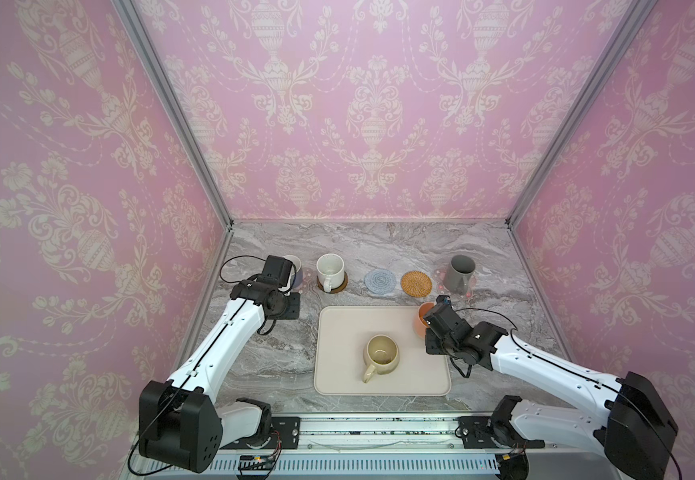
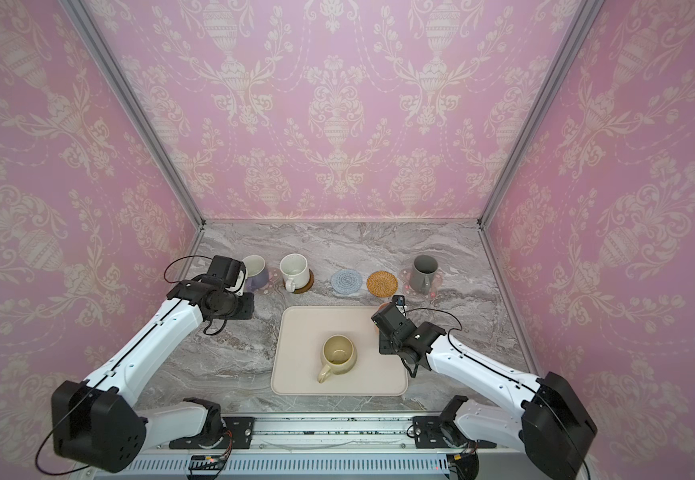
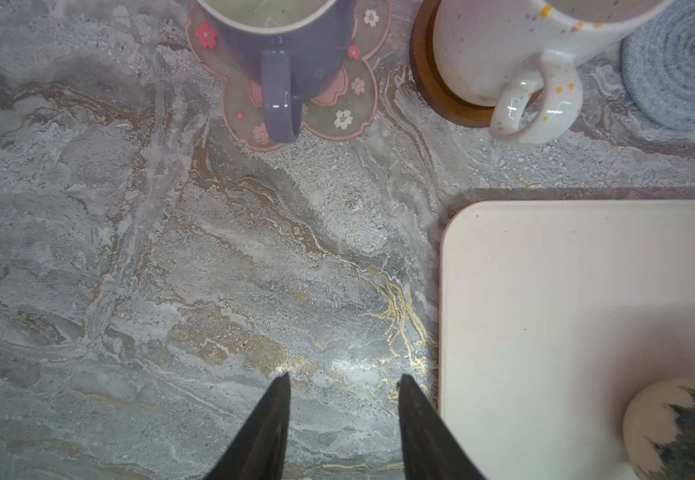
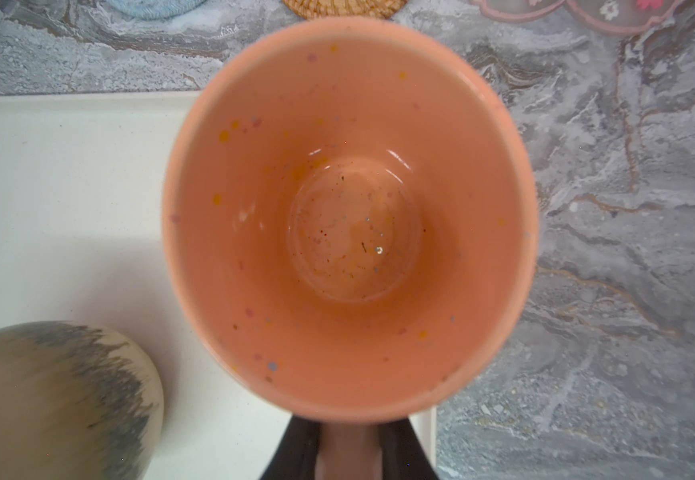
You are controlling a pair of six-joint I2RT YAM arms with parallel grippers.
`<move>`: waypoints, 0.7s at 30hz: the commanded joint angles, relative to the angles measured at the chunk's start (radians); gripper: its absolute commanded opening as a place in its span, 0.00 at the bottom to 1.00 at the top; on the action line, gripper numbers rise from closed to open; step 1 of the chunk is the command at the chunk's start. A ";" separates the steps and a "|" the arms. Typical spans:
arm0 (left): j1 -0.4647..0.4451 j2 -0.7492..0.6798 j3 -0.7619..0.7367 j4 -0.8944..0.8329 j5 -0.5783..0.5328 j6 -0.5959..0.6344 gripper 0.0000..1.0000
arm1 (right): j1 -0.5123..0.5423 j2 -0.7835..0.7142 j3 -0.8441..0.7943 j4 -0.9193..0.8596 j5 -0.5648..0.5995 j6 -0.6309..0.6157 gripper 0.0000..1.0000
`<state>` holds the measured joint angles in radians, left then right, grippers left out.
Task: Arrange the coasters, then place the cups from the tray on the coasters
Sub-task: 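Carry the peach mug with the right gripper toward the woven rattan coaster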
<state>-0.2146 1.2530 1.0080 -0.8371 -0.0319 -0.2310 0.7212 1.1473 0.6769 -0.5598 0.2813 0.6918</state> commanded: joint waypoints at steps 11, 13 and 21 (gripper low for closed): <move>-0.011 -0.054 -0.031 -0.021 -0.015 -0.037 0.46 | -0.003 0.024 0.079 0.015 0.045 -0.084 0.00; -0.011 -0.058 -0.035 -0.020 -0.012 -0.039 0.46 | -0.004 0.032 0.088 0.023 0.048 -0.089 0.00; -0.012 -0.064 -0.036 -0.025 -0.017 -0.040 0.46 | -0.003 0.058 0.129 0.029 0.081 -0.134 0.00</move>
<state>-0.2203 1.2095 0.9894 -0.8364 -0.0322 -0.2535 0.7212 1.2030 0.7502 -0.5739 0.2958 0.5941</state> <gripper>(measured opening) 0.456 0.202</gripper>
